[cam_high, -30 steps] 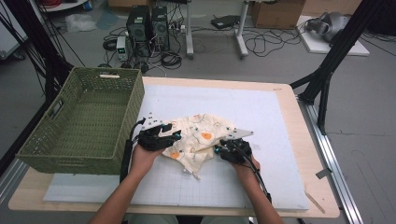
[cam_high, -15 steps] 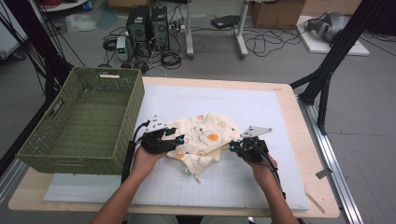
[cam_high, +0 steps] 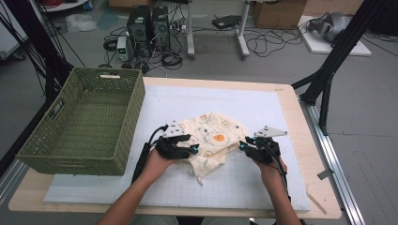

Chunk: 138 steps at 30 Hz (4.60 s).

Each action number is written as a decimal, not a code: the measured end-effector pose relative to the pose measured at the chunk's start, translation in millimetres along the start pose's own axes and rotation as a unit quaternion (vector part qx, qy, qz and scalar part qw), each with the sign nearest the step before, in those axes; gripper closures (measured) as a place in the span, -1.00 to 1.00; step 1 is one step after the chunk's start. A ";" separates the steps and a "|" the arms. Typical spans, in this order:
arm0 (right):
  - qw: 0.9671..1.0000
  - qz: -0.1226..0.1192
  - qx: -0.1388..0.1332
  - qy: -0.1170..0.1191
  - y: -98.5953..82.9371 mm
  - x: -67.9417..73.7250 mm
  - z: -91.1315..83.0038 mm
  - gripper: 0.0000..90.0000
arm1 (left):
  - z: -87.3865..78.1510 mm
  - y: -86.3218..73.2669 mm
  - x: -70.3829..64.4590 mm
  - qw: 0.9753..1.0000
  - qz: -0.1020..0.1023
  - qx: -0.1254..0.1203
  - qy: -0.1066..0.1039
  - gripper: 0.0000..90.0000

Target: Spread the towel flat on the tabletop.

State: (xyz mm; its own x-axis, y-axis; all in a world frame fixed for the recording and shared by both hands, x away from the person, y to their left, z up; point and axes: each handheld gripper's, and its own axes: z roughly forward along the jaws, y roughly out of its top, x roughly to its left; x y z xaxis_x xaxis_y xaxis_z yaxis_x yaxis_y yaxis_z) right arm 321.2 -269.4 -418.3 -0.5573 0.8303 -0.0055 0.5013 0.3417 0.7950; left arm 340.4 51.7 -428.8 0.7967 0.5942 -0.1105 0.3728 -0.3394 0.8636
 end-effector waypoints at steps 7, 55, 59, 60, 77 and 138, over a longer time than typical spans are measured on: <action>1.000 0.009 -0.008 0.000 -4.9 -3.1 -3.3 0.37 | 18.8 1.0 -11.2 0.999 0.020 0.036 -0.027 0.02; 0.993 -0.086 0.034 0.076 0.8 45.7 50.1 0.94 | -2.4 -3.1 23.4 0.998 -0.037 0.023 0.039 0.91; 0.992 -0.077 0.052 0.088 1.5 38.2 44.1 0.96 | -4.5 -4.1 26.2 0.998 -0.039 0.024 0.041 0.90; 0.992 -0.075 0.055 0.083 0.2 34.1 40.4 0.95 | -6.7 -4.9 29.1 0.998 -0.047 0.023 0.045 0.90; 0.996 -0.015 0.084 -0.005 -27.3 -27.2 -7.8 0.94 | -5.0 -7.3 31.9 0.996 -0.050 0.039 0.064 0.38; 0.998 0.048 0.032 0.030 -11.1 -6.2 29.5 0.11 | -27.5 -24.6 57.3 0.981 -0.085 0.045 0.169 0.26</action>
State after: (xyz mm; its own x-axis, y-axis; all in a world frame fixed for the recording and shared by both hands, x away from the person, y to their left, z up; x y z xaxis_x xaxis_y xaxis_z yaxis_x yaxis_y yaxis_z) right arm 338.7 -265.4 -445.0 -0.5413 0.8341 0.1067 0.5952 0.2904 0.7493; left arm 363.7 114.1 -442.9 0.5220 0.8504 -0.0664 0.5397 -0.2690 0.7978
